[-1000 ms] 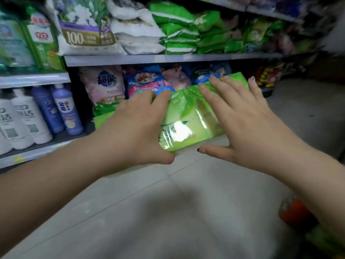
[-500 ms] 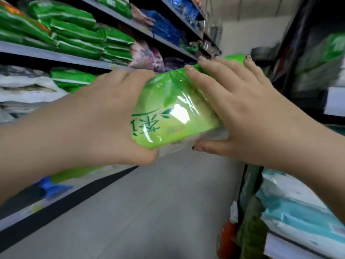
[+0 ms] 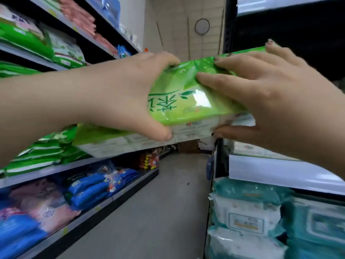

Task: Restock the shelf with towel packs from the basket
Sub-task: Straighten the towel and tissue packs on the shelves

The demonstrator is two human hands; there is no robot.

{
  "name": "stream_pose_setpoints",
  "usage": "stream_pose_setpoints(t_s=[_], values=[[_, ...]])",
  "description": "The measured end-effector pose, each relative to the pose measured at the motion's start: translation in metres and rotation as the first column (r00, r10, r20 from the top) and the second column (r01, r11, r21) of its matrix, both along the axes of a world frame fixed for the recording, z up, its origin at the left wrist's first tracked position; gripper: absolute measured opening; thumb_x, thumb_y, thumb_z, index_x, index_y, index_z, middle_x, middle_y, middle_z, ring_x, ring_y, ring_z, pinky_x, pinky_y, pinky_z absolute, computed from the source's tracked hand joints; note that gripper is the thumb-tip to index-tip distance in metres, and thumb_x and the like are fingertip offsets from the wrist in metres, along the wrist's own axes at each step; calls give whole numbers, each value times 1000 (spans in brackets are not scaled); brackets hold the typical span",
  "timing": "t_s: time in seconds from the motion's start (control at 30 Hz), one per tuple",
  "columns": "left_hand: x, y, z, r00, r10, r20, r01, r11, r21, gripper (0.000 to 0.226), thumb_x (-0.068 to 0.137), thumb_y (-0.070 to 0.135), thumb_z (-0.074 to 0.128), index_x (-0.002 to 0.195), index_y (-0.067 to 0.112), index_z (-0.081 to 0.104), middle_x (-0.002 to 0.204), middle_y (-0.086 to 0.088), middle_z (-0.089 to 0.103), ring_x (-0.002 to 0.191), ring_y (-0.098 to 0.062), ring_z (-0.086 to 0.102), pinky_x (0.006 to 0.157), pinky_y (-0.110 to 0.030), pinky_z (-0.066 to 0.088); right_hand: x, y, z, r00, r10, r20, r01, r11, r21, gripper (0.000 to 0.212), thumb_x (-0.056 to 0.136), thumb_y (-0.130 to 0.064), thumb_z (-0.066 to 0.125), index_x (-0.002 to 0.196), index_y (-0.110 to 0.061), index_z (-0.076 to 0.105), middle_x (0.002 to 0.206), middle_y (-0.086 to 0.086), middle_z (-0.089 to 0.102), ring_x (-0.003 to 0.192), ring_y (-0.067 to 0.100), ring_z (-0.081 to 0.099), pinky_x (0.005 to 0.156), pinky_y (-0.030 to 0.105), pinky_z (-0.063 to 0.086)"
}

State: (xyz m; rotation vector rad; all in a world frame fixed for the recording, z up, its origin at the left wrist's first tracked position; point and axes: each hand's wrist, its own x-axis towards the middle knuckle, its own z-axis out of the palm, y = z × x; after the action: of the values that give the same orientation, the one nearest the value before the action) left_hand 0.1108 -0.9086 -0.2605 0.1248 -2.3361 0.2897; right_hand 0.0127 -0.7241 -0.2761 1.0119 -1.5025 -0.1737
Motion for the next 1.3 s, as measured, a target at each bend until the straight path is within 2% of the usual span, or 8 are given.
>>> stream_pose_setpoints(t_s=[0.2, 0.37, 0.57, 0.7, 0.83, 1.03, 1.13, 1.3], values=[[-42, 51, 21, 972, -205, 113, 200, 978, 60, 108, 45, 62, 68, 139, 42, 19, 115, 18, 36, 98, -8, 40, 77, -23, 30, -28, 64, 5, 988, -146, 46, 148, 987, -58, 71, 71, -57, 53, 133, -21, 51, 126, 16, 59, 111, 40, 57, 101, 62, 28], [-88, 90, 34, 935, -304, 183, 295, 953, 75, 109, 46, 61, 65, 142, 41, 18, 116, 20, 32, 101, -5, 37, 80, -23, 28, -57, 111, 4, 970, -227, 87, 235, 967, -94, 67, 76, -56, 41, 132, -20, 51, 122, 16, 60, 109, 40, 58, 100, 61, 31], [-131, 118, 49, 921, -307, 238, 301, 952, 63, 107, 45, 69, 70, 138, 44, 25, 121, 18, 42, 102, -10, 46, 80, -29, 38, -85, 145, -2, 968, -221, 118, 237, 961, -144, 57, 83, -46, 40, 126, -12, 57, 113, 16, 65, 99, 39, 62, 95, 57, 38], [-157, 129, 59, 891, -350, 288, 341, 936, 84, 92, 56, 59, 71, 137, 43, 30, 121, 19, 41, 104, -9, 48, 78, -26, 43, -102, 155, -12, 957, -243, 155, 270, 944, -189, 57, 84, -43, 37, 124, -9, 57, 110, 17, 66, 96, 39, 62, 94, 57, 38], [-178, 130, 63, 818, -409, 405, 348, 912, 217, 97, 51, 58, 77, 136, 43, 34, 125, 17, 45, 102, -2, 51, 73, -19, 44, -111, 157, -19, 957, -219, 189, 257, 944, -208, 61, 83, -47, 34, 127, -10, 53, 112, 12, 65, 100, 35, 62, 97, 58, 37], [-195, 123, 67, 725, -489, 485, 351, 868, 350, 96, 43, 58, 73, 133, 41, 41, 122, 14, 57, 101, -6, 64, 79, -27, 56, -122, 154, -25, 956, -219, 197, 260, 940, -220, 66, 79, -51, 35, 127, -8, 51, 110, 10, 65, 99, 34, 62, 98, 58, 36], [-195, 124, 65, 685, -503, 526, 325, 858, 397, 82, 50, 50, 79, 126, 37, 49, 115, 11, 65, 95, -9, 68, 79, -32, 58, -125, 151, -29, 956, -219, 197, 262, 939, -224, 65, 80, -50, 36, 126, -8, 51, 109, 9, 64, 97, 33, 62, 99, 58, 35], [-177, 126, 51, 837, -363, 410, 291, 929, 228, 70, 51, 71, 55, 114, 39, 59, 100, 16, 68, 87, -4, 66, 76, -25, 52, -127, 151, -36, 961, -195, 198, 242, 938, -249, 62, 83, -48, 35, 126, -7, 52, 107, 10, 64, 95, 33, 63, 98, 59, 36]])
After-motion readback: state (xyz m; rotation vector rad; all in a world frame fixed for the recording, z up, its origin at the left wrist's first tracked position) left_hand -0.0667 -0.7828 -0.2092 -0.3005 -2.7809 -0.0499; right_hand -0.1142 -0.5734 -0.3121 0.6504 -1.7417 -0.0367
